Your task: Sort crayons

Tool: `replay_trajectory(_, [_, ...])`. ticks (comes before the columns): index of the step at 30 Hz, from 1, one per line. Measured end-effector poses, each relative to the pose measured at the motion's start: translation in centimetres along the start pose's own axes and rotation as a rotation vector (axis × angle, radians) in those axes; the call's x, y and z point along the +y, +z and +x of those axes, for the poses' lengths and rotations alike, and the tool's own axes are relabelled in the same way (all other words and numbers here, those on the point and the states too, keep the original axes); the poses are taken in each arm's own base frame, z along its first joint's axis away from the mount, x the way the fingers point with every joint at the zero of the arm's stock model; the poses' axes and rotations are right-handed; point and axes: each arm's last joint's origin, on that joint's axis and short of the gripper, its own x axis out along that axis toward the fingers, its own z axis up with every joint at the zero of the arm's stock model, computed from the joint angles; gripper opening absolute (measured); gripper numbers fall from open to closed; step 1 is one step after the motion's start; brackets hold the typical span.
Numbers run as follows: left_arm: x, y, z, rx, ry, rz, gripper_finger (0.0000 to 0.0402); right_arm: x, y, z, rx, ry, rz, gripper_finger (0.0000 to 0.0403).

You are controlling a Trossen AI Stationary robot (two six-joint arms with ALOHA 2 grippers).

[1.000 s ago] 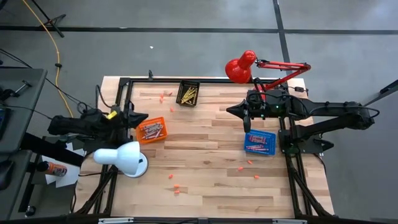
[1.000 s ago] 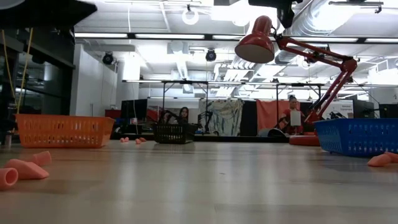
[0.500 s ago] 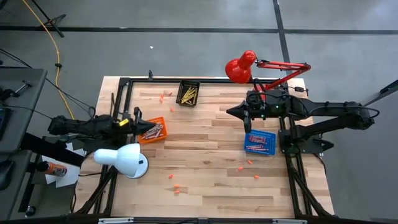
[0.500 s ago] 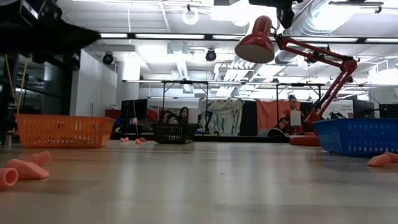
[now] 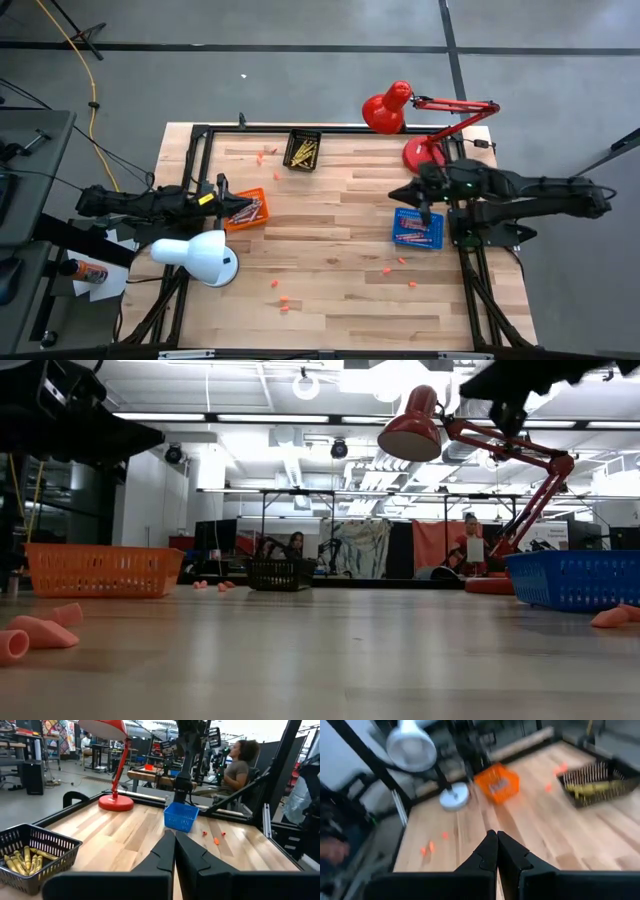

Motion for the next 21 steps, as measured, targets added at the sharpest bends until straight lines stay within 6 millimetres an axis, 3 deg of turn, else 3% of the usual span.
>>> replay_trajectory(8, [0.0, 0.0, 0.0, 0.001, 0.001, 0.000, 0.0001, -2.2, -5.7, -0.7, -0.339, 0.148, -0.100, 0.0000])
replay_trajectory(14, [0.0, 0.0, 0.0, 0.001, 0.001, 0.001, 0.0001, -3.8, -8.4, -0.7, -0.393, 0.136, -0.122, 0.0000])
replay_trajectory(21, [0.0, 0.0, 0.0, 0.001, 0.001, 0.001, 0.0001, -4.4, -10.3, -0.9, -0.384, 0.206, -0.141, 0.0000])
